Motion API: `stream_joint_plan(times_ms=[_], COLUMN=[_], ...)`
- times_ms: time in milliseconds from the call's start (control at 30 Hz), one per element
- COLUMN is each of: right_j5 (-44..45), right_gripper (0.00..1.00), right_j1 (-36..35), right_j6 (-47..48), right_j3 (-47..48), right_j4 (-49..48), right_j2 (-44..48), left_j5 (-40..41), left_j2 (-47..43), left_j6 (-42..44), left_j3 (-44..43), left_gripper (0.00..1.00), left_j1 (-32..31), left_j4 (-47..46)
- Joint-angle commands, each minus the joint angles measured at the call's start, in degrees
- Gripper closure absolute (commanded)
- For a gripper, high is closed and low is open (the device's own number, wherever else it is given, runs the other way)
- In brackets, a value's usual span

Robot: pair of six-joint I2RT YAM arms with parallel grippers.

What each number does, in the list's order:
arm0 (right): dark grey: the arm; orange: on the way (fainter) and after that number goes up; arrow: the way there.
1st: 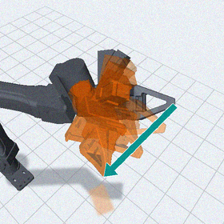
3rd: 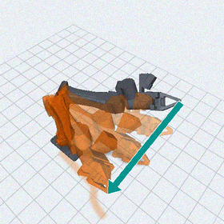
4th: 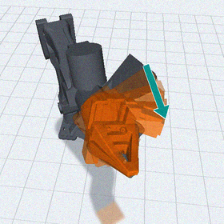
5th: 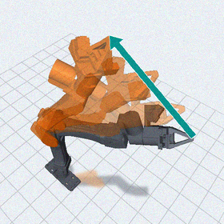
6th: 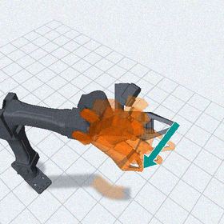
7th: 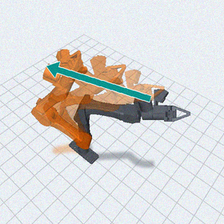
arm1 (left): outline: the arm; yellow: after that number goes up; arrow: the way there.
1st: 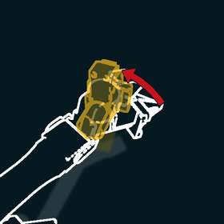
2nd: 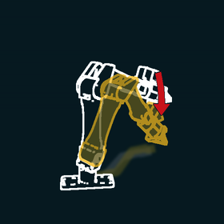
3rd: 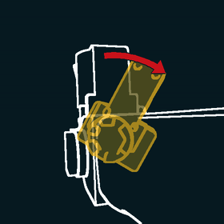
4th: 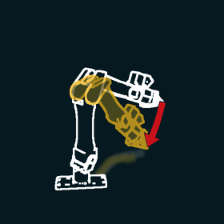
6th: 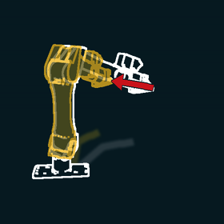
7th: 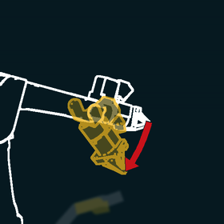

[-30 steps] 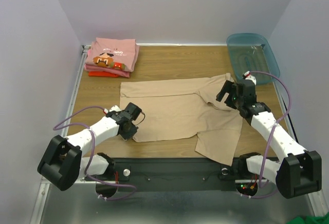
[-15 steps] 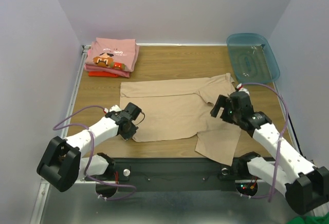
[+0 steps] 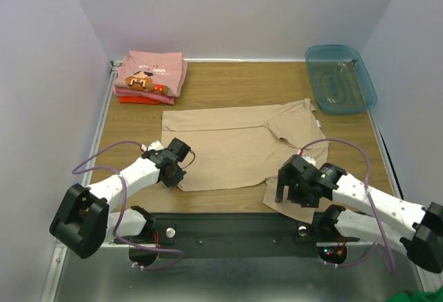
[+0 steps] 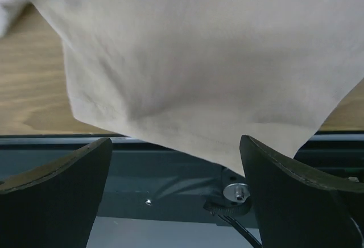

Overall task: Fold and stack the t-shirts
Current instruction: Fold the tshirt

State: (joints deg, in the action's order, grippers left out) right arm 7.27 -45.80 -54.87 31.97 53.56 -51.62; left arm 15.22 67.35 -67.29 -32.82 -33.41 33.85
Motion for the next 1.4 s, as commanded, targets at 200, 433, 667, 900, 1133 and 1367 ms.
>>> stream_joint_plan(times_ms=[200, 433, 667, 900, 1133, 1367], right_j5=[2.8, 5.7, 7.3, 7.6, 12.7, 22.5], right_gripper=[0.02, 0.18, 0.58, 0.83, 1.0, 1.0], right_j1=[-8.2, -8.3, -8.3, -8.3, -8.3, -8.3], right_j6=[-8.0, -8.2, -9.5, -10.6, -10.5, -10.4], right_j3=[0.5, -0.4, -2.2, -2.3, 2.9, 11.0], right_j4=[0.1, -2.5, -4.2, -4.3, 0.4, 4.1], right_j2=[-9.4, -11.7, -11.0, -11.4, -9.6, -13.3], left_j5=[2.4, 2.3, 1.5, 1.6, 2.2, 2.3], left_j2=[-1.3, -1.9, -1.1, -1.2, -1.6, -0.6], left_j6=[0.1, 0.5, 1.3, 1.5, 1.9, 3.2], left_j3=[-0.3, -0.7, -1.0, -1.5, -2.7, -5.9], left_gripper=[1.0, 1.0, 1.0, 1.0, 1.0, 1.0], left_j1=[-0.3, -0.3, -0.2, -0.2, -0.2, -0.2], left_j4=[0.5, 0.5, -0.1, 0.5, 1.7, 3.2])
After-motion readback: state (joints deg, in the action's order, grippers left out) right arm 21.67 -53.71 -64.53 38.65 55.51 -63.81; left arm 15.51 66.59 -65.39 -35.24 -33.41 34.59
